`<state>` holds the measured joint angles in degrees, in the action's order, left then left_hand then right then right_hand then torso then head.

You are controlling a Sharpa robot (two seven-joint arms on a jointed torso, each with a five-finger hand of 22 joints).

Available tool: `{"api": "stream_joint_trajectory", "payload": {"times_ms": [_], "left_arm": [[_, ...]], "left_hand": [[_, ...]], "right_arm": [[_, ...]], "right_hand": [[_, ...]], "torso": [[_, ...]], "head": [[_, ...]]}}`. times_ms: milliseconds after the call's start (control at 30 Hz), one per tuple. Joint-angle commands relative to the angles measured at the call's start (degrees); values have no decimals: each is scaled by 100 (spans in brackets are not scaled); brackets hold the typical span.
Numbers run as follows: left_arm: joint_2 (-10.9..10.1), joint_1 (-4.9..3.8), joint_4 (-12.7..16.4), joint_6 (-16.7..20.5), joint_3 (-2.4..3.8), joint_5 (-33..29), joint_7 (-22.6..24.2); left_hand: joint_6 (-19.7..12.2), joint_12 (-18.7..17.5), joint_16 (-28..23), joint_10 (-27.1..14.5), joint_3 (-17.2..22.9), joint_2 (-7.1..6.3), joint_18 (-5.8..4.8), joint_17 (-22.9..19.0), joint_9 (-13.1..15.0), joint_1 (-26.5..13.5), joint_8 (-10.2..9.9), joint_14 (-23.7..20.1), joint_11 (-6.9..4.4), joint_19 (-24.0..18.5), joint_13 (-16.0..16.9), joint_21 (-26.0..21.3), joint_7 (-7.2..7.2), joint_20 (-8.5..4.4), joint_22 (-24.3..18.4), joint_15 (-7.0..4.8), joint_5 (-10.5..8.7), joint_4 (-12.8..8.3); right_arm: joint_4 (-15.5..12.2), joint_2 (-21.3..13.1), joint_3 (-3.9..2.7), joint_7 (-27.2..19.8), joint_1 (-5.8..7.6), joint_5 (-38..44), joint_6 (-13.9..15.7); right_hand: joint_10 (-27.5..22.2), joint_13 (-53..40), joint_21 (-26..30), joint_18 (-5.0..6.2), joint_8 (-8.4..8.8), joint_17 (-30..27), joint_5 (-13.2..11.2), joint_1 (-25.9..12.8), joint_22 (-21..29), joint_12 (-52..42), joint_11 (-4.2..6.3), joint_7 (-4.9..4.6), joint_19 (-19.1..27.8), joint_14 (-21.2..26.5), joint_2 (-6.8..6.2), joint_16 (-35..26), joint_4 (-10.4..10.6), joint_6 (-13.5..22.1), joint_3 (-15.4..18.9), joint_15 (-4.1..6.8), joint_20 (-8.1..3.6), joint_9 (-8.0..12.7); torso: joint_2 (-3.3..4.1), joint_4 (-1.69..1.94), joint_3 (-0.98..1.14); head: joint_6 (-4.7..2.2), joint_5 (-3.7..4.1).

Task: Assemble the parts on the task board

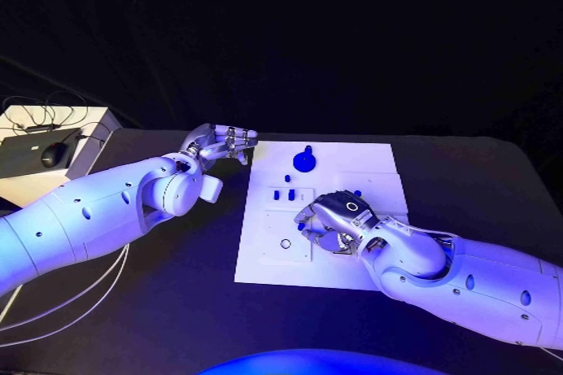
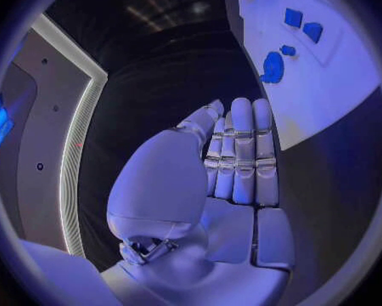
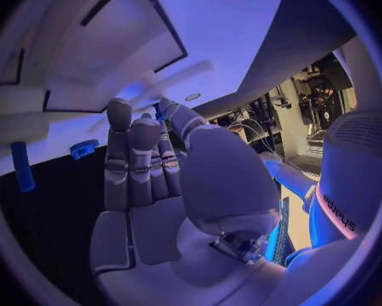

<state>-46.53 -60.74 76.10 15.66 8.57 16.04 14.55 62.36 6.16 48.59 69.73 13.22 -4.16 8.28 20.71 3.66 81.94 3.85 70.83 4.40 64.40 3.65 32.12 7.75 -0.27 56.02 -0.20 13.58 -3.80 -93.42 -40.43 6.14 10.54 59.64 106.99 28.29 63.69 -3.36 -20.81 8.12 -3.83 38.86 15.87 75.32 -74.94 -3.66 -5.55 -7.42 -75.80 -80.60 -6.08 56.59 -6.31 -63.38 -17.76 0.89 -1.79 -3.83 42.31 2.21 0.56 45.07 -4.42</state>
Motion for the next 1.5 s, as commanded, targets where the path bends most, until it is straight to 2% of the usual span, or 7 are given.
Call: {"api": "stream_joint_trajectory", "payload": {"times_ms": [33,200,400,567,967,1200,1500], "left_arm": [[8,-1,2,-51,4,-16,40],[9,-1,-11,-40,4,-16,49],[11,-1,-30,-30,4,-16,66],[19,-1,-42,-32,4,-19,77],[38,62,-60,-56,3,-34,117],[22,88,-41,-64,3,-41,154],[2,95,-18,-63,3,-43,159]], "left_hand": [[28,28,28,-19,-16,48,9,6,2,-24,-8,-23,-14,47,-8,2,7,-3,5,-20,24,-1],[24,29,27,-18,-20,45,8,4,1,-26,-9,-21,-13,47,-8,-2,7,-2,9,-21,23,0],[26,33,26,-9,-19,48,8,3,2,-25,-8,-20,-17,48,-7,-3,6,-3,11,-22,24,2],[26,33,26,-9,-19,48,8,3,2,-25,-8,-20,-17,48,-7,-3,6,-3,11,-22,24,2],[35,41,23,9,-26,48,4,1,2,-35,-7,-20,-24,46,-7,-9,4,-2,13,-24,22,10],[36,42,22,13,-30,45,3,0,2,-42,-8,-21,-25,44,-7,-13,3,-2,12,-24,23,15],[37,43,20,16,-31,46,2,-2,2,-40,-8,-21,-26,45,-7,-16,3,-2,11,-25,23,15]], "right_arm": [[-32,-27,0,84,-5,98,337],[-172,-146,-1,84,-5,65,731],[-440,-420,-40,38,45,-139,987],[-556,-720,-98,-69,229,-683,1002],[-154,-1225,-188,-332,796,-1916,36],[106,-1236,-202,-388,883,-1644,-609],[328,-1130,-195,-317,898,-1198,-1035]], "right_hand": [[-191,-6,83,72,28,-48,-50,-5,-29,-14,-37,19,29,-4,-95,-86,51,113,78,-61,48,6],[-567,-8,511,89,38,-229,-20,354,243,-110,-92,122,-109,-94,-253,-395,587,380,748,-85,98,-1],[-492,-4,595,90,26,-206,-10,442,223,-148,-74,157,-199,-106,-280,-401,667,459,800,-74,89,2],[368,-7,472,66,18,-47,70,462,22,-206,107,-10,-307,-164,-118,-154,568,209,455,41,1,-6],[215,-14,369,43,19,54,158,147,-108,-8,28,-65,-256,-71,-233,17,392,241,537,-23,8,-2],[-256,-12,524,109,20,5,157,318,-96,-47,-34,76,-285,-64,-147,-13,461,428,1383,-71,81,-3],[-188,-9,608,110,24,1,140,435,-107,-65,-14,113,-337,-64,-159,-11,615,461,1476,-56,73,-3]], "torso": [[-1,2,0],[0,2,1],[-7,-5,-2],[-16,-10,-1],[-17,-16,2],[-6,-14,-1],[-2,1,-3]], "head": [[-11,11],[-20,19],[-48,35],[-100,80],[-245,207],[-269,279],[-247,291]]}}
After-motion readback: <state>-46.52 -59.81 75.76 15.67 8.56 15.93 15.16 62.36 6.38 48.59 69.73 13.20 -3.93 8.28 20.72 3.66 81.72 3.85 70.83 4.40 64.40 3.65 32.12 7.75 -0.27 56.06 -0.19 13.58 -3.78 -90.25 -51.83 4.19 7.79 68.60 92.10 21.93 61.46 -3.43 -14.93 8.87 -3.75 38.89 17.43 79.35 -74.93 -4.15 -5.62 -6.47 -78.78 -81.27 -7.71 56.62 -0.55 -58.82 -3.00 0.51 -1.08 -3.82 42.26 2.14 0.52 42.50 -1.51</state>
